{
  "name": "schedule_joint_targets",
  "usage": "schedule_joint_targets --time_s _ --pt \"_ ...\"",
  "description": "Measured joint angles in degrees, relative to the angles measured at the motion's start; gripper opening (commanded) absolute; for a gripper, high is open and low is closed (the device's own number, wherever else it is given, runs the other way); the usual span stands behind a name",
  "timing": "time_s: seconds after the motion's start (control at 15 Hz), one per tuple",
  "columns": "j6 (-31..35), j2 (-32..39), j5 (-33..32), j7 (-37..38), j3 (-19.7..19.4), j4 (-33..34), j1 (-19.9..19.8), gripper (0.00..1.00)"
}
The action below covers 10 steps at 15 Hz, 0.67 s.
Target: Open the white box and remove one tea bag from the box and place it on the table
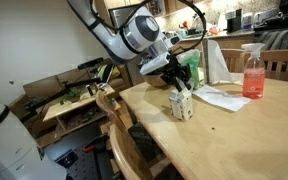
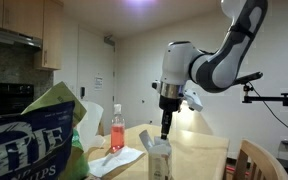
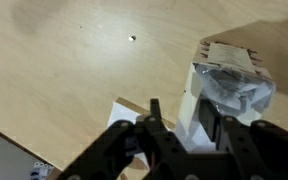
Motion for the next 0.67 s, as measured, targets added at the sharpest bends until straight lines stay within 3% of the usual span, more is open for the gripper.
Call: schedule_joint_targets --time_s 0.2,0.67 --pt "-0.04 0.02 -0.35 1.10 -0.39 0.01 0.32 0.99" --pt "-0.04 -4.71 -9.31 9.22 -2.31 -0.85 3.88 1.00"
